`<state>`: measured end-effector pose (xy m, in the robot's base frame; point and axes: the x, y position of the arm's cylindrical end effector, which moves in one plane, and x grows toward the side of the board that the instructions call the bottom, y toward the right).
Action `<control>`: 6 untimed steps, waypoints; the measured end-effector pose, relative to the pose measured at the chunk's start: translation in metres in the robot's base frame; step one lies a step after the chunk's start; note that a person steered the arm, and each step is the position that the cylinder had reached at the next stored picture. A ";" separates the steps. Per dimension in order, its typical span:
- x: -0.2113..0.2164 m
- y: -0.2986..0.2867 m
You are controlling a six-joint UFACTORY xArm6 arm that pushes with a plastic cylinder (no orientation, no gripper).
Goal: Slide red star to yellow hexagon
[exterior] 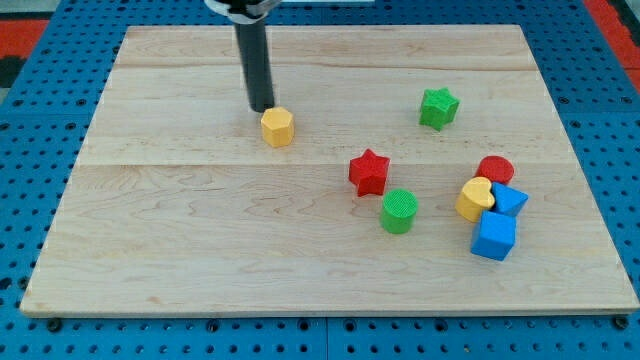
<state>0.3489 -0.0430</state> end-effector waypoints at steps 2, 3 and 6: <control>0.100 0.125; 0.107 0.137; 0.111 0.043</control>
